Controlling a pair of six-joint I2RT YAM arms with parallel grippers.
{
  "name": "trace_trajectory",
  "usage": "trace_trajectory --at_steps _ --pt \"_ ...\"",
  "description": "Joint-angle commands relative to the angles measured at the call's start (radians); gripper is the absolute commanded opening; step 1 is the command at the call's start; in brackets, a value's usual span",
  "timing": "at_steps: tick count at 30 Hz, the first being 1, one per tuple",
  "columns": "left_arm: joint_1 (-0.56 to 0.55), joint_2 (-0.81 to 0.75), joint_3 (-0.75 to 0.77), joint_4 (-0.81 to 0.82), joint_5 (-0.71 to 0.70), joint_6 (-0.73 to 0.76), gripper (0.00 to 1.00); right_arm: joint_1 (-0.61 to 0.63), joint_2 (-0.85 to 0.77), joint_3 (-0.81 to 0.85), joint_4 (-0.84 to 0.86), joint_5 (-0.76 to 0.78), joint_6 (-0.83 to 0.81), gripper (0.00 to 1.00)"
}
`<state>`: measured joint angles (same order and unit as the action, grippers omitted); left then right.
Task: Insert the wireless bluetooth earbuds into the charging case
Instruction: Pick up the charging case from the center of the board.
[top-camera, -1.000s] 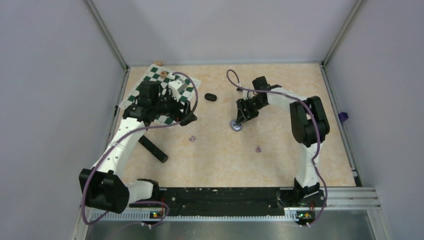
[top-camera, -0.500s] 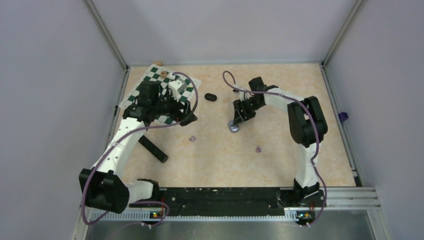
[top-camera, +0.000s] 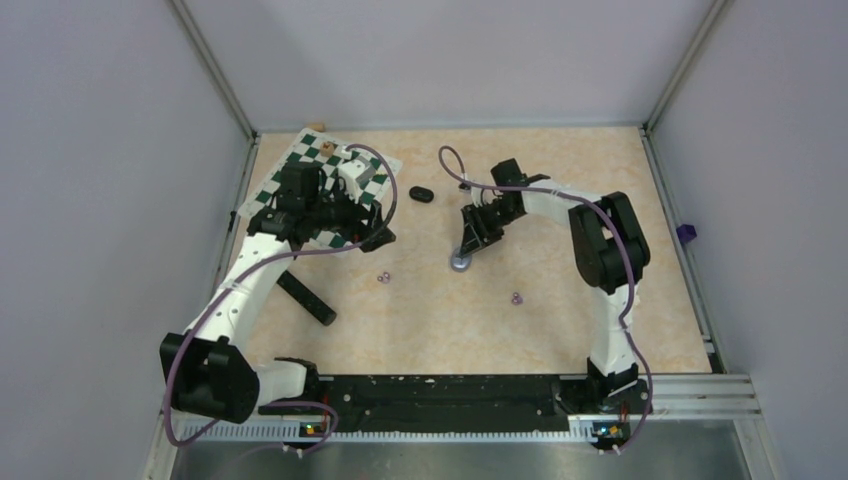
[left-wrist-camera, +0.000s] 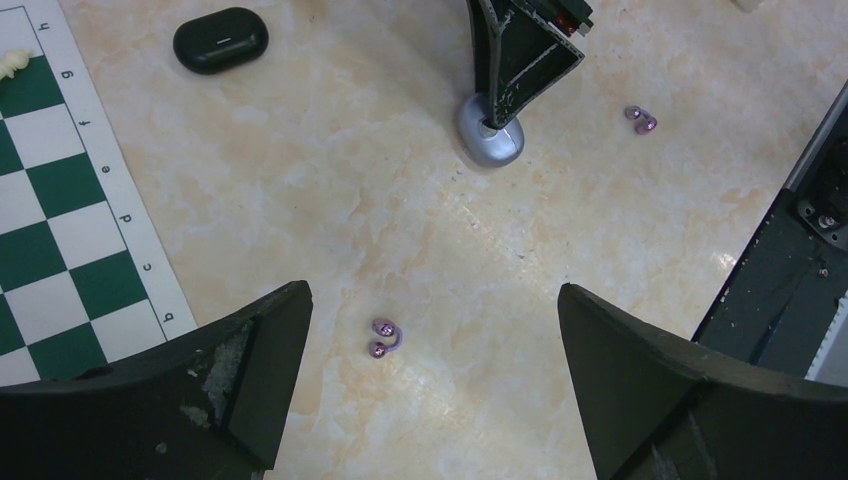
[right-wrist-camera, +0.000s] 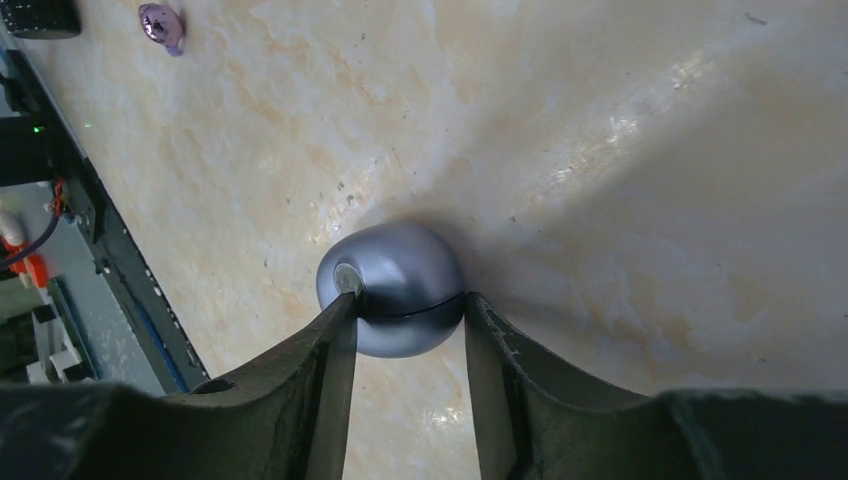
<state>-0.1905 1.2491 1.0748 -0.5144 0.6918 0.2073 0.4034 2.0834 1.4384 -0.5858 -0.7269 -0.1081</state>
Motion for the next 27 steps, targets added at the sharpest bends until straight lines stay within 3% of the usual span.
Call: trace_trajectory --at_steps 1,6,14,19,27 --pt "0.003 -0.005 -0.005 0.05 0.02 -0.008 0.99 0.017 0.002 -0.029 0.063 -0.064 0.024 0.38" --pt "0.003 0.004 -0.006 0.051 0.028 -0.014 0.99 0.016 -0.038 -0.054 0.118 -0.1 0.054 0.27" --pt "-0.003 0.072 0.003 0.062 0.081 -0.017 0.99 -0.003 -0.089 -0.071 0.162 -0.147 0.068 0.24" --pt "-0.029 0.197 0.053 0.045 0.158 -0.007 0.99 -0.011 -0.098 -0.073 0.175 -0.112 0.078 0.25" --pt "-0.052 0.237 0.037 0.117 0.178 -0.049 0.99 -0.035 -0.131 -0.116 0.188 -0.014 0.153 0.49"
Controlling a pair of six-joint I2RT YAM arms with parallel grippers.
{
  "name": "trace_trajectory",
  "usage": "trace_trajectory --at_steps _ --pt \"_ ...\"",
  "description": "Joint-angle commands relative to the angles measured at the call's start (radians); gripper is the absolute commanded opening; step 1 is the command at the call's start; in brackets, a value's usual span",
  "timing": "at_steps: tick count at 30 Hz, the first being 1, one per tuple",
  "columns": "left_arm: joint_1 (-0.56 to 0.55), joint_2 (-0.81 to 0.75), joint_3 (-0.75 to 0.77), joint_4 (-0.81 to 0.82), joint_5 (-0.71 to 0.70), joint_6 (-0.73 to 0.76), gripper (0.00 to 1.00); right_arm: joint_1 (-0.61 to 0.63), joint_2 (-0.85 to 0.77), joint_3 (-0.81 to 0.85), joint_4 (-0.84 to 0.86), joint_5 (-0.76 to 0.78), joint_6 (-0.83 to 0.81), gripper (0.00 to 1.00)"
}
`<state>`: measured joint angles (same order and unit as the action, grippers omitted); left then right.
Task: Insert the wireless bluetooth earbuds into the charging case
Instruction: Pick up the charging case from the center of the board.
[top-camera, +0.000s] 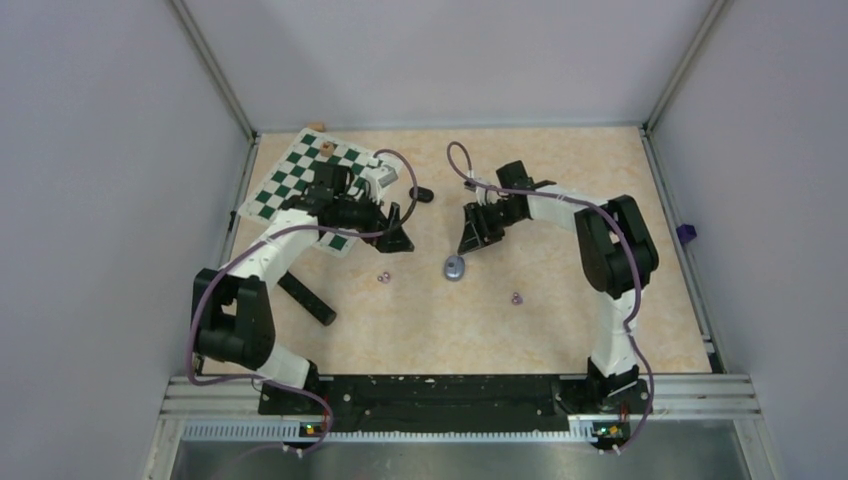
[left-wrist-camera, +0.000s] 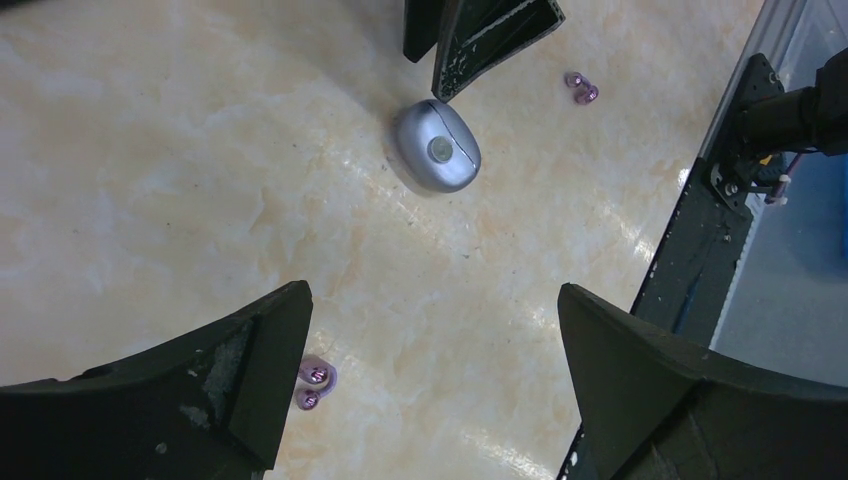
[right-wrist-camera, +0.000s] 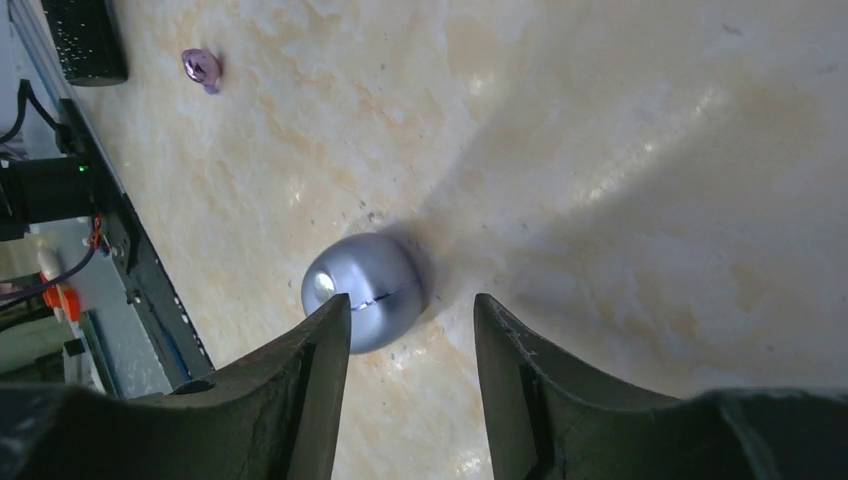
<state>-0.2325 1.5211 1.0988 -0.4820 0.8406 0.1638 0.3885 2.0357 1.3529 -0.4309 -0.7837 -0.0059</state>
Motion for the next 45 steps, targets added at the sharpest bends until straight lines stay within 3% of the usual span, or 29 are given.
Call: trace_trajectory --at_steps 1,6,11,18,31,45 --pt "-0.017 -0.045 0.003 0.088 0.013 0.017 0.99 -0.022 -0.095 -0.04 0.033 0.049 0.052 0.51" --pt "-0.061 -0.029 0.005 0.089 -0.057 0.079 0.99 -0.021 -0.15 -0.108 0.04 0.036 0.051 0.53" --pt "-0.076 0.011 -0.025 0.228 0.001 -0.041 0.99 0.003 -0.195 -0.233 0.153 0.025 0.152 0.59" --pt "-0.148 0.05 -0.106 0.407 0.081 -0.158 0.99 0.007 -0.21 -0.3 0.292 0.046 0.264 0.6" --pt "-0.206 0.264 -0.129 0.605 0.11 -0.355 0.99 0.019 -0.16 -0.344 0.396 -0.026 0.36 0.59" --pt "-0.225 0.335 -0.173 0.71 0.122 -0.463 0.99 0.05 -0.126 -0.366 0.449 -0.042 0.398 0.55"
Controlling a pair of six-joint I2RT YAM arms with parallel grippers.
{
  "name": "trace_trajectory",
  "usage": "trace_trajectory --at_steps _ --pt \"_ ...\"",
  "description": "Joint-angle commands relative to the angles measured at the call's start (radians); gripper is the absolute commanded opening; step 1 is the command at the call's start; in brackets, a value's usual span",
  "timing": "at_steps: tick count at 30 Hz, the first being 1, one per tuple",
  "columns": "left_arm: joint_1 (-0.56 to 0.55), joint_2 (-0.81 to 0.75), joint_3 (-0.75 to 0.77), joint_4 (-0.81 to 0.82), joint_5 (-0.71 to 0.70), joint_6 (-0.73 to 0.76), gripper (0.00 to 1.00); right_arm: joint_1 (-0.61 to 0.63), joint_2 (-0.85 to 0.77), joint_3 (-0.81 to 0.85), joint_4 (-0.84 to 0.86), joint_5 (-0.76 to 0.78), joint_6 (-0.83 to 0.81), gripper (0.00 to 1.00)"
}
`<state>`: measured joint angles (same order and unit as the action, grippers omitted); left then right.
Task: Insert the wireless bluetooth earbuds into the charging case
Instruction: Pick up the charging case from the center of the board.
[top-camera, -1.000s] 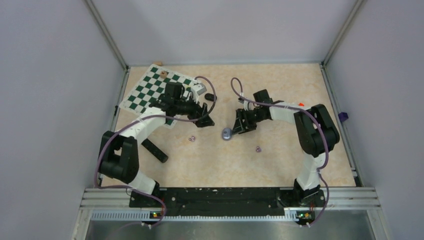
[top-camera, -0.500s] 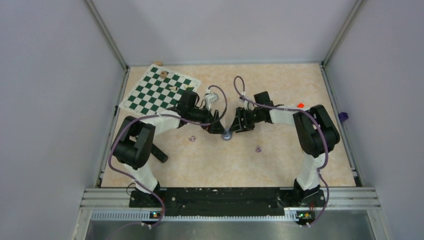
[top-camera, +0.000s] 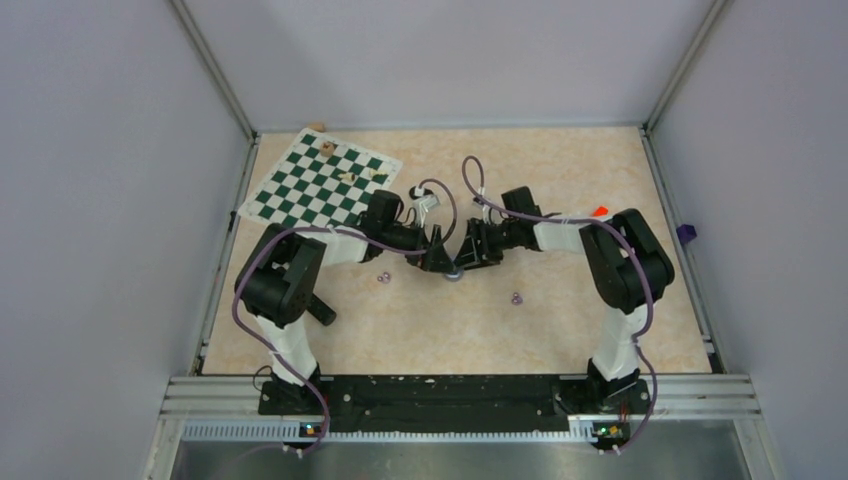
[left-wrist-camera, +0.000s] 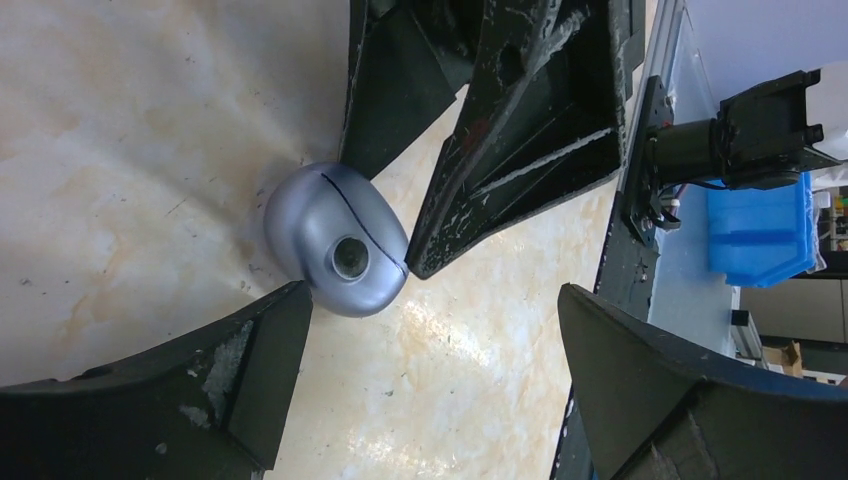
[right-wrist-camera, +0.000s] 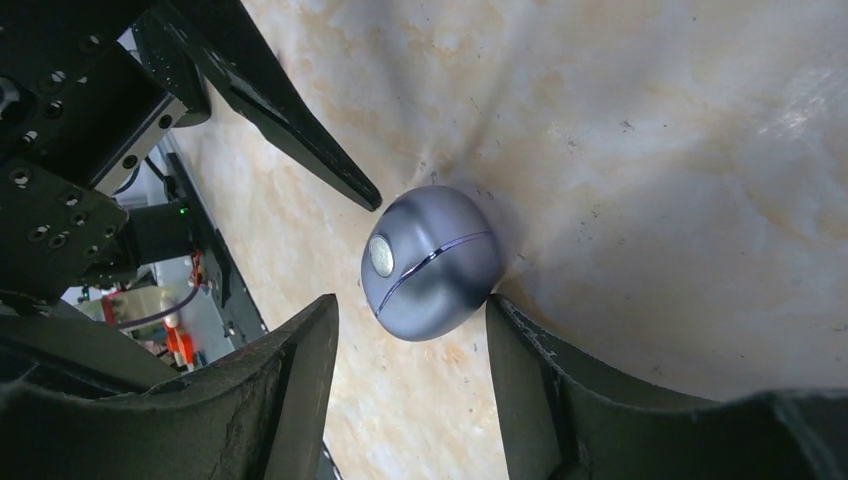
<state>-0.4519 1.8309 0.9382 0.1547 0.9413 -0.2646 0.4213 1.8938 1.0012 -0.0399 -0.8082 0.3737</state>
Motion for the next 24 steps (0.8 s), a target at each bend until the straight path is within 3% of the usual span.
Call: trace_trajectory --at_steps 1,24 --pt "-0.005 0.033 -0.014 0.077 0.021 -0.041 0.99 0.019 0.019 -0.018 0.064 -0.019 0.023 0.55" --pt "-0.009 0.074 -0.009 0.078 0.026 -0.062 0.98 0.019 -0.003 -0.053 0.188 -0.085 0.08 0.42"
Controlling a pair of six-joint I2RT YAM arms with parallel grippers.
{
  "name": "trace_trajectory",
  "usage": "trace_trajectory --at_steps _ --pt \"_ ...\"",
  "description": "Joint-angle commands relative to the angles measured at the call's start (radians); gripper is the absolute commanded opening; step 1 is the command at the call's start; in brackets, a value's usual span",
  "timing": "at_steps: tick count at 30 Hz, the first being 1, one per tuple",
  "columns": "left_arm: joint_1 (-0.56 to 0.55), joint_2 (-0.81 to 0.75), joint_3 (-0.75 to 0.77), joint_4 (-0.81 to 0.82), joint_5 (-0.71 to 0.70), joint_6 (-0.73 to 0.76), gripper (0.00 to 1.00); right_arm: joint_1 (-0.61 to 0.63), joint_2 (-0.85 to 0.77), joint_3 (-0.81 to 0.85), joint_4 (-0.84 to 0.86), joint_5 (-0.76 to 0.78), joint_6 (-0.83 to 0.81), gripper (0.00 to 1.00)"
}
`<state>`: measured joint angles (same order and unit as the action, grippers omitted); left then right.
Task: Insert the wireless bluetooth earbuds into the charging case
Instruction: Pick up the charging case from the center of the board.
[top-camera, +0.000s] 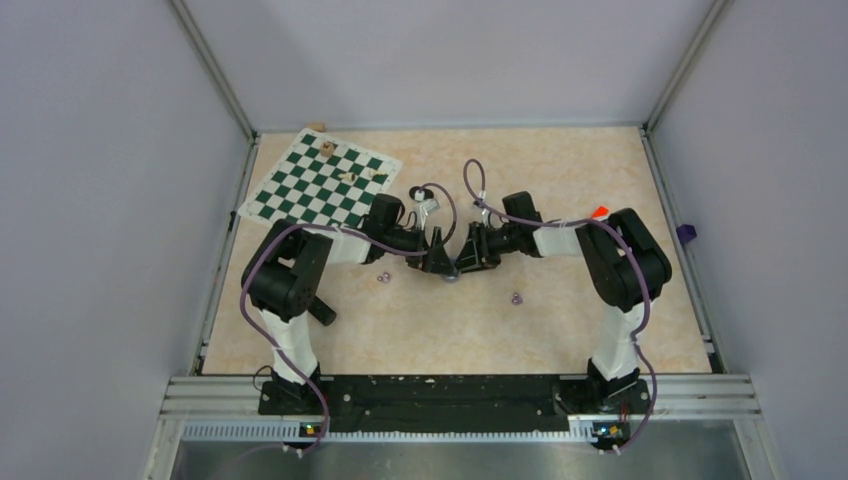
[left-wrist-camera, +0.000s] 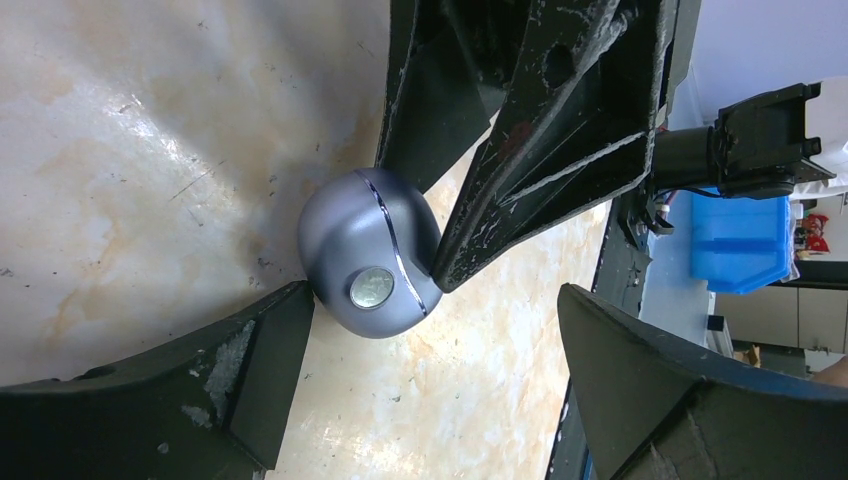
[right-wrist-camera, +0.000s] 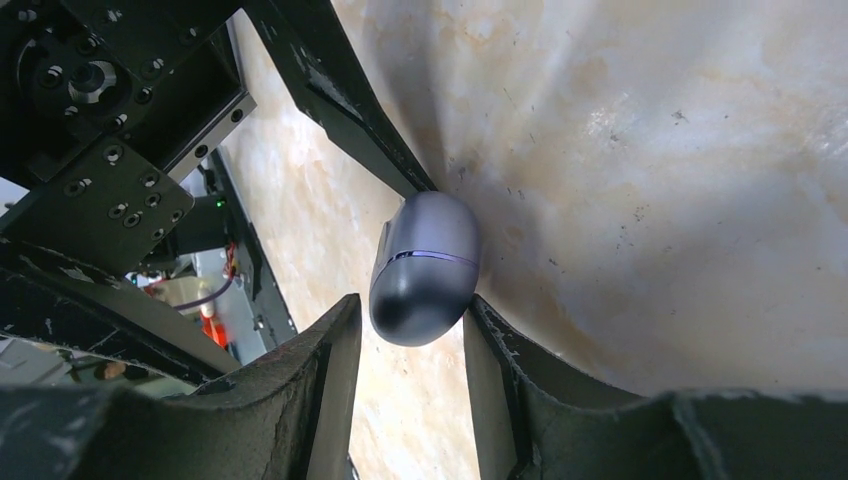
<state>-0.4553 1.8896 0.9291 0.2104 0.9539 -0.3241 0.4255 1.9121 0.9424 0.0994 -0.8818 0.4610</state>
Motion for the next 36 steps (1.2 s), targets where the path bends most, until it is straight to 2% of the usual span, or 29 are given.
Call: trace_trajectory --at_steps 1,6,13,19,27,36 --pt "-0.006 0.013 -0.001 0.025 0.017 -0.003 0.98 0.015 -0.019 0.007 0.046 -0.008 -0.01 0.43" --pt "-0.011 0.019 -0.001 0.032 0.033 -0.01 0.98 0.018 -0.006 0.014 0.045 0.008 -0.016 0.47" --pt "-0.022 0.019 0.003 0.038 0.049 -0.016 0.98 0.025 0.008 0.018 0.051 0.002 -0.014 0.46" --pt "-0.027 0.018 0.005 0.031 0.048 -0.009 0.98 0.03 -0.004 0.019 0.055 0.003 -0.015 0.38" --pt "-0.01 -0.017 0.021 -0.016 0.055 0.022 0.99 0.029 -0.062 0.045 -0.022 0.058 -0.101 0.29" --pt "0.033 -0.095 0.139 -0.355 0.155 0.284 0.99 -0.013 -0.189 0.111 -0.138 0.012 -0.248 0.27"
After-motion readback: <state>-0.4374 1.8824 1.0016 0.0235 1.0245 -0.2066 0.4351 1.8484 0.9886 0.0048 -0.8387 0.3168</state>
